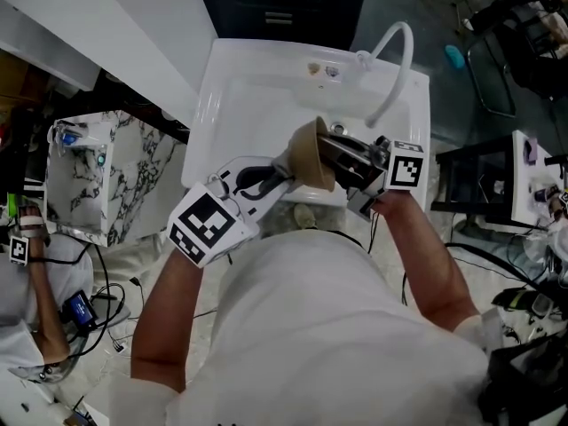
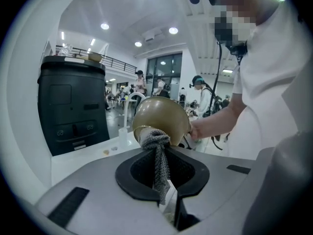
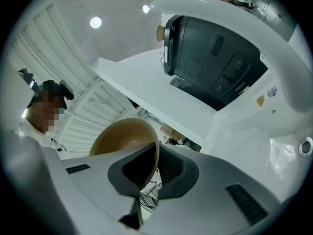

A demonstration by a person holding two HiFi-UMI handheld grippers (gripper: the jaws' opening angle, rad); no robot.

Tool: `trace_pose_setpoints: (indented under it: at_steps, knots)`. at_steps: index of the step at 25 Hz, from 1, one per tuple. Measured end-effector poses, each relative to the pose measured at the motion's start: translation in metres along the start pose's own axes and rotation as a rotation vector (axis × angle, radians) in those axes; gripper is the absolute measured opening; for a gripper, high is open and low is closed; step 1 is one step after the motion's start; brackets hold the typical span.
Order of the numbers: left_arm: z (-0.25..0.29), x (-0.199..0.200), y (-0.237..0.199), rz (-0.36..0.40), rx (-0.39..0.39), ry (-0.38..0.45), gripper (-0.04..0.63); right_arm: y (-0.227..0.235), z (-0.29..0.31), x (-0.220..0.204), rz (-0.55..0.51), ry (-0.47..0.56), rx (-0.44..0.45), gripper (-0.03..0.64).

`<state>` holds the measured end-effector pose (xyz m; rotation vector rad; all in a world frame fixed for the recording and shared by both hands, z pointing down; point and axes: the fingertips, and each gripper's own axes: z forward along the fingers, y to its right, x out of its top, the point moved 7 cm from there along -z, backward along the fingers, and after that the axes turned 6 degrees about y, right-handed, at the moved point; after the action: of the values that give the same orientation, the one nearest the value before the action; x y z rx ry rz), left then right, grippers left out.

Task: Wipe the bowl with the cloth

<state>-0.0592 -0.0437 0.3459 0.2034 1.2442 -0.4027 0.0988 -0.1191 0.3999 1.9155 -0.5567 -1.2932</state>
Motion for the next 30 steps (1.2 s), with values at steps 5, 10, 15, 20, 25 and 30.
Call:
trace_pose_setpoints:
  at_steps: [5, 10, 15, 20, 25, 30]
  knots:
    - [-0.002, -0.005, 0.003, -0.002, -0.019, -0.014, 0.035, 0.004, 0.0, 0.0, -0.003, -0.008, -0.029, 0.02]
    - [-0.004, -0.013, 0.004, -0.046, -0.013, -0.018, 0.035, 0.008, 0.0, -0.002, -0.001, -0.013, -0.052, 0.02]
    - [-0.01, -0.022, 0.003, -0.134, 0.002, -0.016, 0.035, 0.018, 0.002, -0.002, -0.004, -0.012, -0.109, 0.02]
    - [-0.019, -0.028, 0.002, -0.178, 0.03, -0.001, 0.035, 0.037, 0.005, -0.004, 0.016, -0.022, -0.224, 0.02]
    - [-0.023, -0.03, 0.0, -0.197, 0.082, 0.005, 0.035, 0.057, 0.01, -0.009, -0.03, -0.097, -0.331, 0.02]
    - [-0.03, -0.035, -0.009, -0.242, 0.16, 0.003, 0.035, 0.081, 0.031, -0.023, -0.08, -0.179, -0.405, 0.02]
